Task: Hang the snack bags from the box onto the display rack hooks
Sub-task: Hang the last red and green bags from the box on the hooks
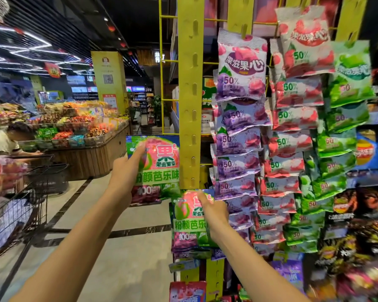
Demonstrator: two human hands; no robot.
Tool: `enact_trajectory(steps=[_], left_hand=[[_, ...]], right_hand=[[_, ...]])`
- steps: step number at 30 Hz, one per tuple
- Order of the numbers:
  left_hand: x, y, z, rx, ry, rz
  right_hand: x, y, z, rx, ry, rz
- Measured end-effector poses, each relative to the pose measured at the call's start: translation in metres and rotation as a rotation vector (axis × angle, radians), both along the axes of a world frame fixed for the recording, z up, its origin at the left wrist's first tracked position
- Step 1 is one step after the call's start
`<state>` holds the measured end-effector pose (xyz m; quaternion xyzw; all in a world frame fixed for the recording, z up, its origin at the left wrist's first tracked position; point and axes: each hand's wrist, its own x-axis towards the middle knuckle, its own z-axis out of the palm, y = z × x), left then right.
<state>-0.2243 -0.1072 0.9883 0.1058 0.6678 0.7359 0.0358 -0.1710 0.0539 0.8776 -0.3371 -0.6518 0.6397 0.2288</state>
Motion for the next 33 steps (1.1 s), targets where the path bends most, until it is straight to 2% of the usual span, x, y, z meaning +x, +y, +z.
enact_trajectory(steps=[3, 6, 10, 17, 27, 33], left_hand=[[-0.002, 0.000, 0.001, 0.006, -0.004, 0.008], [-0.002, 0.000, 0.002, 0.009, -0.014, 0.017], [-0.002, -0.002, 0.000, 0.008, -0.026, 0.013], [-0.005, -0.008, -0.008, 0.034, -0.054, 0.023], [0.002, 0.006, -0.017, 0.006, -0.041, 0.003], [0.014, 0.029, -0.023, -0.025, -0.051, -0.014]], right_hand=[[0.005, -0.002, 0.011, -0.010, 0.127, 0.036], [0.003, -0.003, 0.021, 0.017, 0.169, 0.021], [-0.010, -0.004, 0.026, 0.020, 0.131, -0.085], [-0.016, -0.001, 0.013, 0.187, -0.006, -0.157], [-0.003, -0.010, 0.003, 0.148, -0.053, -0.123], [0.028, -0.016, -0.008, 0.289, -0.080, -0.053]])
